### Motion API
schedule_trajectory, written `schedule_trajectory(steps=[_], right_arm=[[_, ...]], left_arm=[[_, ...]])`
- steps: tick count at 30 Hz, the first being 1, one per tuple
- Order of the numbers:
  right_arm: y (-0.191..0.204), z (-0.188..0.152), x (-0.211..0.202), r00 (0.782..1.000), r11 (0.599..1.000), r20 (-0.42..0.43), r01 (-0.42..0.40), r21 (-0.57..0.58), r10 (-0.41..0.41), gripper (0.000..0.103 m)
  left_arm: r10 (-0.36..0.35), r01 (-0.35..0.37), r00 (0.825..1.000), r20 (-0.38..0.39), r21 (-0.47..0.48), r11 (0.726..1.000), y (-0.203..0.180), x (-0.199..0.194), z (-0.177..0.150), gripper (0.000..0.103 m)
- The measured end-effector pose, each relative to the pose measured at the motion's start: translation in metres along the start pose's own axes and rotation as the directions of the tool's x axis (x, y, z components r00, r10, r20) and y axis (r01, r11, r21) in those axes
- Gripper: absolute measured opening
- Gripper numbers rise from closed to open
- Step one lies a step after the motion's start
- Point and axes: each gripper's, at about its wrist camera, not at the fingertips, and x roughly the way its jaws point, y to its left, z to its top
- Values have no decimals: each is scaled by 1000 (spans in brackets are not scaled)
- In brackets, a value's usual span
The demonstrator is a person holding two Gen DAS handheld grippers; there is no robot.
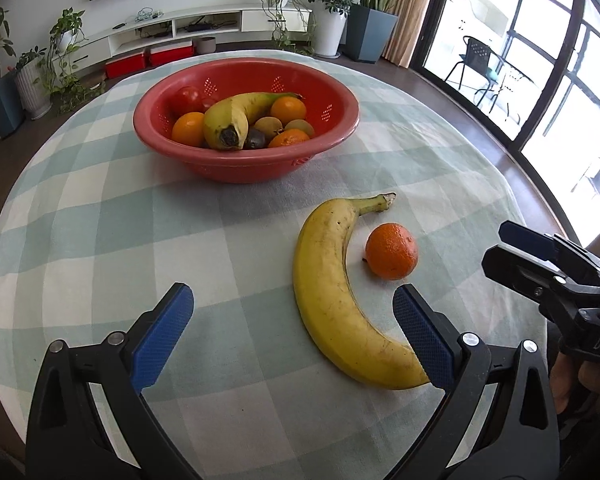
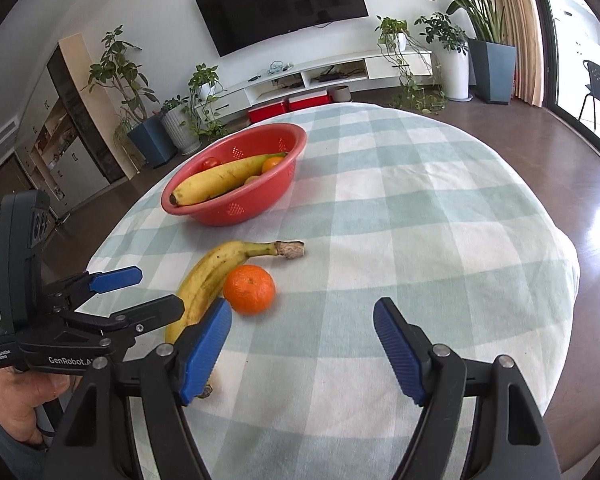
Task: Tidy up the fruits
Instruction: 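Withdraw both tools from the bowl back toward the banana and tangerine, then close the left tool around the banana while the right tool approaches the tangerine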
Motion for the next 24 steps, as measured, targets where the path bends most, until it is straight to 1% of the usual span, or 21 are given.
schedule_trajectory(steps=[7, 12, 14, 15, 16, 17, 19, 21, 24], right_arm=[[-2, -1, -2, 1000, 1000, 12, -9, 8, 9, 77], [0, -2, -4, 1000, 1000, 9, -5, -3, 5, 77], [0, -2, -4, 1000, 1000, 9, -5, 1, 5, 77], [0, -2, -4, 1000, 1000, 10, -4, 2, 4, 77], [0, -2, -5, 1000, 1000, 11, -3, 3, 3, 77], [1, -3, -5, 1000, 1000, 12, -2, 3, 2, 77], [1, -3, -4, 1000, 1000, 13, 0, 4, 0, 77], [1, -3, -4, 1000, 1000, 12, 1, 5, -1, 77], [0, -2, -4, 1000, 1000, 14, 1, 6, -1, 77]], left_arm=[[58, -58, 997, -48, 5, 998, -2, 18, 5, 101], [64, -63, 996, -58, 9, 998, -1, 26, 6, 100], [61, -61, 996, -61, 11, 998, 0, 28, 8, 91], [58, -57, 996, -67, 9, 998, 0, 30, 8, 83], [47, -47, 996, -71, 6, 999, 0, 32, 9, 80], [42, -42, 996, -74, 7, 999, 0, 33, 9, 78], [42, -40, 996, -79, 18, 999, -3, 35, 10, 71], [49, -46, 995, -86, 35, 998, -8, 38, 11, 68], [66, -61, 993, -95, 55, 997, -12, 42, 12, 68]])
